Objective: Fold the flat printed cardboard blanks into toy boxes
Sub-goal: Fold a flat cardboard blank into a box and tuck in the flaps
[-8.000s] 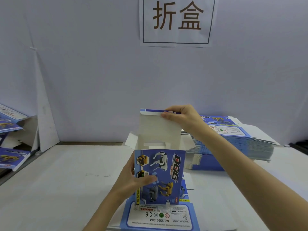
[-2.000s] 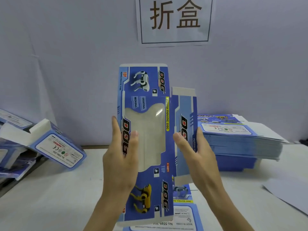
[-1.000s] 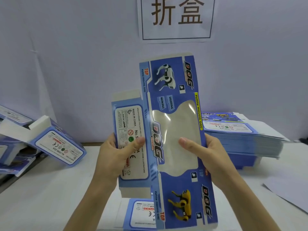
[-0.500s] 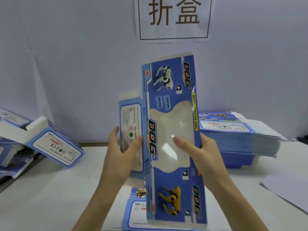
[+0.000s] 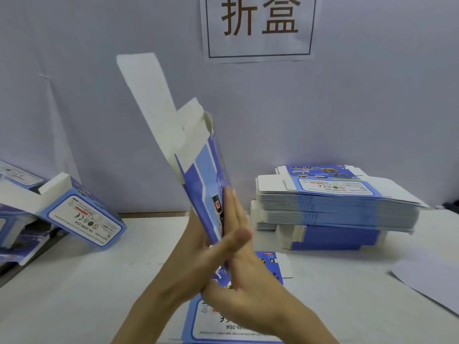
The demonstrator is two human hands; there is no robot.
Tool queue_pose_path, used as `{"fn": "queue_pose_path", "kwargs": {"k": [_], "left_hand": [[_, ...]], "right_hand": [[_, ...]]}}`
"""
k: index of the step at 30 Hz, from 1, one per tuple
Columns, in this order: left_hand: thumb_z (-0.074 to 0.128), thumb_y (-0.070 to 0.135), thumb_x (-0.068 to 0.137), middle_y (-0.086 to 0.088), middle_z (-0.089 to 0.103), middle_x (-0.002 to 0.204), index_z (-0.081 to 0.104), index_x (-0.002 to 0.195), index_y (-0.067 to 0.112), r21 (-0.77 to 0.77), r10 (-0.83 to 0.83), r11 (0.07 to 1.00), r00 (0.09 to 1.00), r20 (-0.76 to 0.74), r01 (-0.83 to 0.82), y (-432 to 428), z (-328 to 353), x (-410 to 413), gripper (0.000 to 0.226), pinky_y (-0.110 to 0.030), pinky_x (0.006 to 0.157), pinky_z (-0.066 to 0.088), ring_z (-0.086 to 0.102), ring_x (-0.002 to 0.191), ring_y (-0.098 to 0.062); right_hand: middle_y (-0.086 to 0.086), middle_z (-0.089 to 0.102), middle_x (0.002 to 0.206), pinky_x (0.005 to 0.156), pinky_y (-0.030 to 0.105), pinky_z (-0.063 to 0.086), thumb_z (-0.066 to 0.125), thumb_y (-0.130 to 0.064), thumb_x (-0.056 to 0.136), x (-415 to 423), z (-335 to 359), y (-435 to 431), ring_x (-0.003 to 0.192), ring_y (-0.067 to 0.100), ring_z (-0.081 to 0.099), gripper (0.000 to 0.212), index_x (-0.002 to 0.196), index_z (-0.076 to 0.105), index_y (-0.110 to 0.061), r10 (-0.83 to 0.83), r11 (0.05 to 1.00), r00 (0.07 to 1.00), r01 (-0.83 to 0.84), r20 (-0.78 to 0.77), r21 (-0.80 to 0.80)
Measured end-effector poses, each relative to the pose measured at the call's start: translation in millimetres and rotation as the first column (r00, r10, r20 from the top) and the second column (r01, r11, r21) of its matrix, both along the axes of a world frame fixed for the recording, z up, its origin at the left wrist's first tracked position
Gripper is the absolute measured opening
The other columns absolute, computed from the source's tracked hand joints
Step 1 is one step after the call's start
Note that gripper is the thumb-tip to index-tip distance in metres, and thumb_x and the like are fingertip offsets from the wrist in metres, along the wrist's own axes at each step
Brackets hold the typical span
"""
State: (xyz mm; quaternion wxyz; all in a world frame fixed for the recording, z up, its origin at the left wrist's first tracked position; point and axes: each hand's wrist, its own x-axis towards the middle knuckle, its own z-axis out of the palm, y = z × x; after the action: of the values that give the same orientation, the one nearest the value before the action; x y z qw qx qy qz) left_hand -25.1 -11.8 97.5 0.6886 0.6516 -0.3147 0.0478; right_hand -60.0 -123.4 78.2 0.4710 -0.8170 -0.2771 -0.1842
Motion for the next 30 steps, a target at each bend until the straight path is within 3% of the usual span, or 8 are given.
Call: {"fn": "queue_pose_path", "kwargs": {"k": [3,7,11,13,17,22,25,30], "left_hand": [[0.061,0.036,0.081,0.021,0.073,0.087,0.066,0.1,0.031,-0.139,0.145,0.981,0.989,0.036,-0.138,2.2,5.9,6.5,0.021,-0.008,0.06,0.05,0.068,0.082,0.006],[0.061,0.054,0.07,0.018,0.06,0.053,0.065,0.059,0.051,-0.141,0.348,0.926,0.936,-0.047,-0.351,21.3,9.5,22.8,0.013,-0.028,0.055,0.055,0.062,0.055,-0.004],[0.084,0.064,0.05,0.004,0.076,0.087,0.074,0.083,0.043,-0.097,-0.012,0.995,0.992,-0.124,0.0,36.6,4.1,29.8,0.04,-0.03,0.06,0.058,0.074,0.08,-0.018],[0.083,0.07,0.04,-0.001,0.076,0.09,0.074,0.087,0.037,-0.071,-0.028,0.997,0.992,-0.124,0.019,37.4,5.3,29.6,0.059,-0.03,0.061,0.058,0.074,0.081,-0.022],[0.077,0.049,0.071,0.008,0.072,0.107,0.056,0.12,0.036,-0.139,0.129,0.982,0.991,-0.023,-0.131,26.0,8.2,28.1,0.055,-0.02,0.061,0.056,0.071,0.093,-0.012],[0.082,0.048,0.052,0.018,0.064,0.113,0.039,0.126,0.046,0.006,0.142,0.99,0.981,0.128,-0.144,18.0,1.6,28.6,0.085,-0.019,0.08,0.055,0.066,0.102,-0.006],[0.085,0.037,0.054,0.018,0.058,0.123,0.037,0.123,0.042,0.114,0.089,0.986,0.963,0.256,-0.122,23.9,-2.8,30.6,0.085,-0.021,0.089,0.052,0.059,0.116,-0.009],[0.084,0.038,0.059,0.019,0.048,0.137,0.029,0.133,0.038,0.288,0.024,0.947,0.921,0.389,-0.146,28.4,-3.2,28.8,0.092,-0.019,0.09,0.05,0.049,0.126,-0.006]], "right_hand": [[-0.039,-0.011,0.151,0.104,0.0,0.017,0.06,-0.024,0.077,1.2,6.9,-12.1,0.14,-0.015,-0.008,0.1,0.147,-0.006,-0.051,0.009,0.997,0.998,-0.005,-0.058,0.075],[-0.035,0.024,0.148,0.097,-0.002,0.025,0.067,-0.02,0.085,9.8,21.1,-38.4,0.134,-0.017,0.025,0.085,0.146,0.013,-0.045,-0.162,0.948,0.987,0.156,-0.002,0.277],[-0.014,0.057,0.131,0.094,0.017,0.048,0.072,-0.006,0.083,15.4,30.3,-63.5,0.12,0.006,0.054,0.082,0.146,0.027,-0.035,-0.173,0.885,0.985,0.155,0.001,0.44],[-0.004,0.069,0.116,0.079,0.029,0.057,0.074,-0.017,0.078,13.8,35.8,-73.3,0.104,0.017,0.068,0.062,0.132,0.05,-0.036,-0.042,0.873,0.998,0.057,-0.041,0.484],[0.0,0.075,0.084,0.054,0.024,0.056,0.074,-0.026,0.073,13.7,36.3,-74.7,0.067,0.019,0.072,0.031,0.097,0.069,-0.045,-0.107,0.799,0.994,0.078,0.014,0.596],[0.007,0.072,0.1,0.075,0.038,0.058,0.065,-0.038,0.087,19.9,30.0,-69.0,0.089,0.026,0.069,0.029,0.112,0.063,-0.023,-0.132,0.811,0.991,0.106,0.005,0.575],[-0.003,0.073,0.092,0.075,0.028,0.052,0.036,-0.062,0.09,20.6,30.5,-75.7,0.087,0.014,0.067,0.047,0.09,0.072,-0.032,-0.01,0.742,0.995,0.077,-0.103,0.666],[-0.018,0.072,0.093,0.071,0.02,0.053,0.029,-0.048,0.097,13.9,33.6,-92.3,0.091,0.004,0.067,0.043,0.104,0.07,-0.042,0.239,0.698,0.937,0.019,-0.257,0.716]]}}
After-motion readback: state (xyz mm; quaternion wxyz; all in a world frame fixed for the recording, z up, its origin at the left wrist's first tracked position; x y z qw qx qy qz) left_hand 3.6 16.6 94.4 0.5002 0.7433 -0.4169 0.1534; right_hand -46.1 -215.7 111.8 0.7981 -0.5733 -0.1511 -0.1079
